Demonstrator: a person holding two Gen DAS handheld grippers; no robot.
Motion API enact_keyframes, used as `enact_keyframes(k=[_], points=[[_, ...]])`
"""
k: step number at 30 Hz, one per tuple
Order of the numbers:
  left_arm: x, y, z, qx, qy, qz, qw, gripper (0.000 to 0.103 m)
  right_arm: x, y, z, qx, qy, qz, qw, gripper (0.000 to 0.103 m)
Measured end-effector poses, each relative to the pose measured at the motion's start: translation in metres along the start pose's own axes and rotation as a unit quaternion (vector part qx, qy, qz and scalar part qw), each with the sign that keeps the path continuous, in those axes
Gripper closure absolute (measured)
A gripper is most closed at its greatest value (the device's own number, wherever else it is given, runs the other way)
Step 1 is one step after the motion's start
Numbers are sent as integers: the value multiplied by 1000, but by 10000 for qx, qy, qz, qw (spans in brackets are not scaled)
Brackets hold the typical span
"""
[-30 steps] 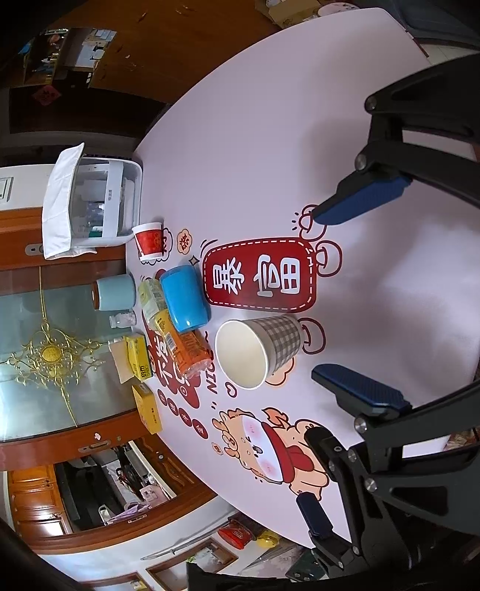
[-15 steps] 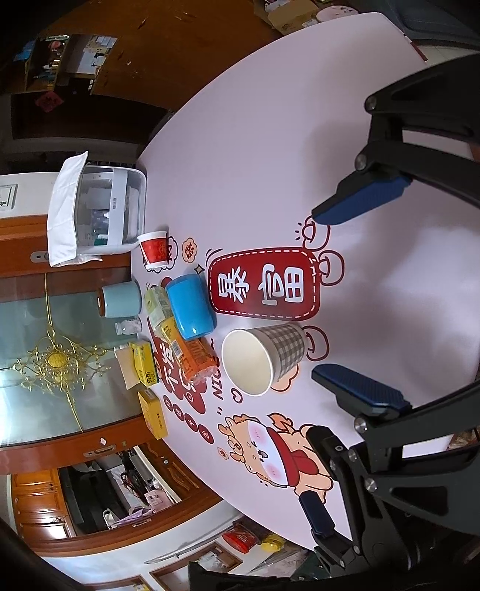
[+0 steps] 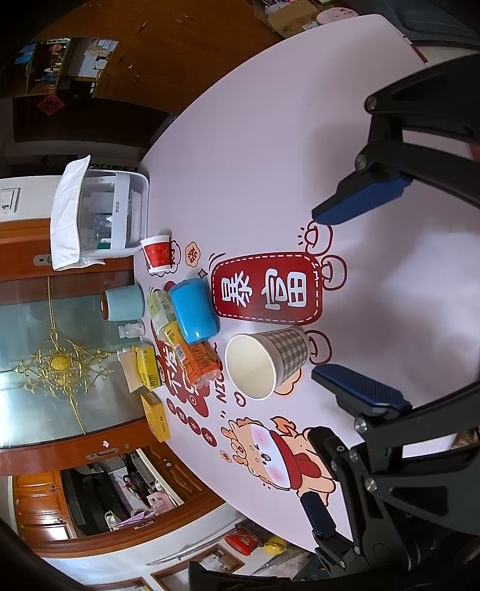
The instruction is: Flip cup upright
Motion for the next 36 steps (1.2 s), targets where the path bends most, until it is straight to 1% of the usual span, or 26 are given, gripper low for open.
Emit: enact_keyframes(k=[36], points=[[4, -8, 1, 9, -45, 12, 10000, 17, 6, -5, 2, -27, -82, -36, 10000, 25]])
Point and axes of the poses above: each gripper's, at about its wrist camera, not at the fingertips, and z roughly against the way its jaws point, y to its left, x to its top, the point moved 10 cm from there along -z, roughly the way its jaws point, and after that the axes turned 4 degrees about x, right-handed, at the moved point
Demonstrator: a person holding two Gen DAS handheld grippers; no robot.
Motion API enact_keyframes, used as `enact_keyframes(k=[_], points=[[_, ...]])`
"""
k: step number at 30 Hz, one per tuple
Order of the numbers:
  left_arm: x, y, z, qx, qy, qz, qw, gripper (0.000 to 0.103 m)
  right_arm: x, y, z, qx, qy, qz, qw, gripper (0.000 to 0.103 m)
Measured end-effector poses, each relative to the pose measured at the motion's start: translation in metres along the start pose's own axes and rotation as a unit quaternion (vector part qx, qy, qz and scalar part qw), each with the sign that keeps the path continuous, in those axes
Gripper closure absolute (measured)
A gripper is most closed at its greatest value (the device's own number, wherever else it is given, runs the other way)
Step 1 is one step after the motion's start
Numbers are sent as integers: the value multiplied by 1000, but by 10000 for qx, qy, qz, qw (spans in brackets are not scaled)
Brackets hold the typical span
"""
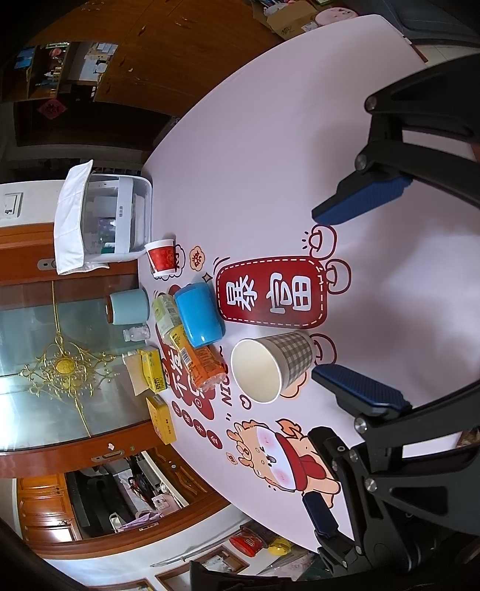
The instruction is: Flip cup upright
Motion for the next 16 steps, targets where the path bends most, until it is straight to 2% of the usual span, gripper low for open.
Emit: enact_keyframes(k=[16], points=[[-1, -1, 0, 2, -6, 6, 10000, 17, 0, -1, 0, -3, -21, 2, 10000, 25]])
Point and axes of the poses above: each gripper's, at about its wrist camera, not at the fingertips, and z roughly against the way its jaws point, y to its left, x to its top, the point moved 10 cm from there along -z, roughly the way its jaws point, and after that the axes turned 4 degrees about x, right-handed, at the moved point
